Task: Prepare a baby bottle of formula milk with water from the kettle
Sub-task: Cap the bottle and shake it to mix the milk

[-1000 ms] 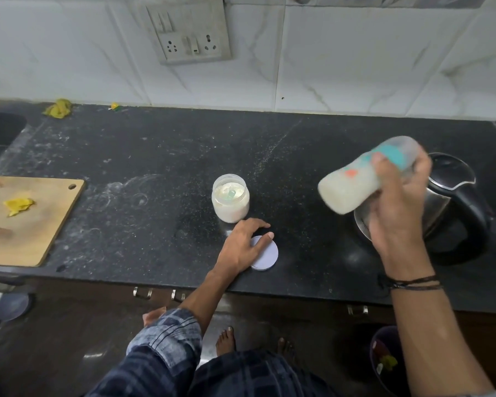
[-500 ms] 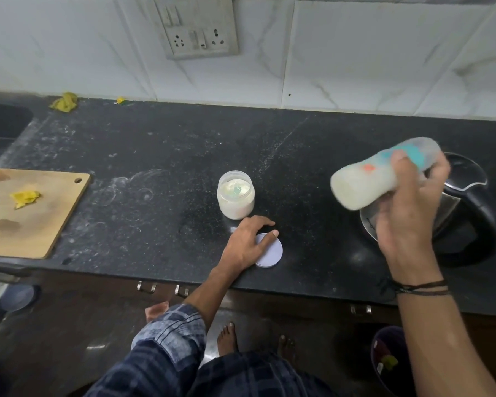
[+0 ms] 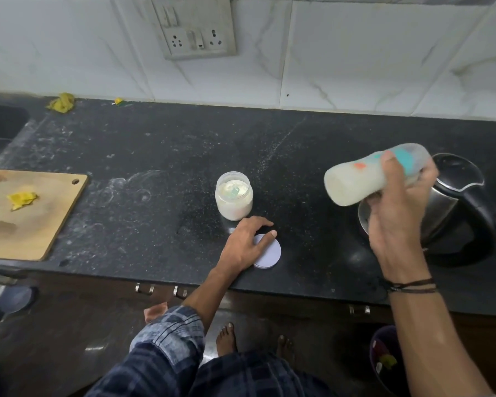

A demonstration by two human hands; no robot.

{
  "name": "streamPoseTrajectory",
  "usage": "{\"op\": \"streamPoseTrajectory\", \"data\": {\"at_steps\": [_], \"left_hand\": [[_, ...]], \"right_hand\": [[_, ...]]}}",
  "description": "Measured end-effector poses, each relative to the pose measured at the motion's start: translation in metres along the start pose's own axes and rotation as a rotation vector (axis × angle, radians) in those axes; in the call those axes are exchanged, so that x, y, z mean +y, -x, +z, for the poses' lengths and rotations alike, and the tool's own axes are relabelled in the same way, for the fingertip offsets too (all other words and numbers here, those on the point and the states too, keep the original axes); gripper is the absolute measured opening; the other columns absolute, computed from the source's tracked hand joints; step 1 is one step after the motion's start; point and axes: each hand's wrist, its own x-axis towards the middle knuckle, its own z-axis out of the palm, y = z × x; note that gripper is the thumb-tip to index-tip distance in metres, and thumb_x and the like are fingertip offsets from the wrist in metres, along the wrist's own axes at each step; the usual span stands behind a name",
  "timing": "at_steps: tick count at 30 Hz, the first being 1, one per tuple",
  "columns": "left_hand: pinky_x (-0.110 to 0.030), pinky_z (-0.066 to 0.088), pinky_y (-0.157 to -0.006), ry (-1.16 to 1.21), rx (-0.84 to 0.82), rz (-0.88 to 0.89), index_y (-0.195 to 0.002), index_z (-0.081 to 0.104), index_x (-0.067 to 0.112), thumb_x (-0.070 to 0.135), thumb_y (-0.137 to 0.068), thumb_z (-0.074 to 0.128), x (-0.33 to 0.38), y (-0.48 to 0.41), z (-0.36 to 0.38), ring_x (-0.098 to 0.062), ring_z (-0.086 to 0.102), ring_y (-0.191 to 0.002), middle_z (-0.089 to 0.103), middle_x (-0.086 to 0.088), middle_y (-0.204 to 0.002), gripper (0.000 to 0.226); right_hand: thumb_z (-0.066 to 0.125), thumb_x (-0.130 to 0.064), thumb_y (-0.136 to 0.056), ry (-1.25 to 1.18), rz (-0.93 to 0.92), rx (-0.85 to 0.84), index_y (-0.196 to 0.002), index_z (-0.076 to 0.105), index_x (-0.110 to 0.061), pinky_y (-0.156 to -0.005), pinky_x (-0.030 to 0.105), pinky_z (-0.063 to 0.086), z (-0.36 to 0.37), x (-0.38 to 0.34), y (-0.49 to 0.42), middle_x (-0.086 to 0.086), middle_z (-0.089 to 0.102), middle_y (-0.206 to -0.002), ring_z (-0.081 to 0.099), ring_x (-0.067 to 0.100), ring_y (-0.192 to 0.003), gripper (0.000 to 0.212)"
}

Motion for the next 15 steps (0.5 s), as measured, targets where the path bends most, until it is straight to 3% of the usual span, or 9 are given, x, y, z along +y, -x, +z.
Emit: {"op": "streamPoseTrajectory", "data": {"at_steps": [3, 6, 8, 10, 12, 15], "left_hand": [[-0.027, 0.042, -0.096, 0.009, 0.004, -0.01, -0.123, 0.068, 0.029, 0.055, -0.099, 0.056, 0.0014, 0.0007, 0.002, -0.001, 0.051, -0.113, 0.066, 0.016, -0.123, 0.037], [-0.026, 0.041, -0.095, 0.004, 0.006, -0.013, -0.123, 0.067, 0.03, 0.058, -0.098, 0.054, -0.0004, -0.0005, 0.0018, 0.001, 0.05, -0.113, 0.065, 0.018, -0.122, 0.039], [-0.026, 0.041, -0.096, 0.006, 0.004, -0.019, -0.123, 0.067, 0.031, 0.059, -0.098, 0.053, -0.0008, 0.0002, 0.002, 0.001, 0.05, -0.114, 0.064, 0.019, -0.122, 0.039], [-0.025, 0.041, -0.096, 0.008, -0.001, -0.013, -0.123, 0.067, 0.031, 0.059, -0.099, 0.053, -0.0011, -0.0001, 0.0028, 0.002, 0.05, -0.113, 0.064, 0.02, -0.122, 0.039], [-0.024, 0.04, -0.094, -0.002, 0.006, -0.012, -0.123, 0.067, 0.031, 0.058, -0.099, 0.054, -0.0005, -0.0005, 0.0021, 0.003, 0.049, -0.113, 0.064, 0.019, -0.123, 0.039], [-0.024, 0.04, -0.095, -0.004, 0.005, -0.011, -0.123, 0.067, 0.031, 0.058, -0.099, 0.053, -0.0003, 0.0001, 0.0015, 0.002, 0.05, -0.113, 0.064, 0.018, -0.123, 0.039]], "right_hand": [[0.084, -0.027, -0.078, 0.064, 0.039, -0.132, -0.13, 0.05, -0.03, -0.08, 0.03, 0.06, 0.0001, 0.0027, 0.0005, -0.009, 0.069, -0.111, 0.071, 0.008, -0.096, 0.062], [0.083, -0.03, -0.077, 0.042, 0.043, -0.039, -0.127, 0.05, -0.033, -0.08, 0.03, 0.059, 0.0021, 0.0035, 0.001, -0.004, 0.068, -0.114, 0.071, 0.009, -0.097, 0.059], [0.084, -0.027, -0.077, 0.115, 0.009, -0.104, -0.128, 0.049, -0.035, -0.079, 0.027, 0.059, 0.0033, 0.0051, 0.0, -0.008, 0.067, -0.113, 0.071, 0.006, -0.095, 0.062], [0.083, -0.026, -0.078, 0.022, 0.036, -0.059, -0.129, 0.05, -0.029, -0.079, 0.029, 0.059, 0.0013, 0.0055, -0.0004, -0.012, 0.072, -0.105, 0.071, 0.008, -0.095, 0.06], [0.083, -0.029, -0.079, -0.004, 0.002, 0.026, -0.13, 0.048, -0.026, -0.078, 0.029, 0.059, -0.0011, 0.0081, -0.0055, -0.005, 0.07, -0.112, 0.072, 0.008, -0.096, 0.062], [0.086, -0.03, -0.072, 0.186, 0.024, -0.154, -0.125, 0.05, -0.036, -0.076, 0.027, 0.059, 0.0018, 0.0025, -0.009, 0.007, 0.064, -0.118, 0.072, 0.008, -0.091, 0.064]]}}
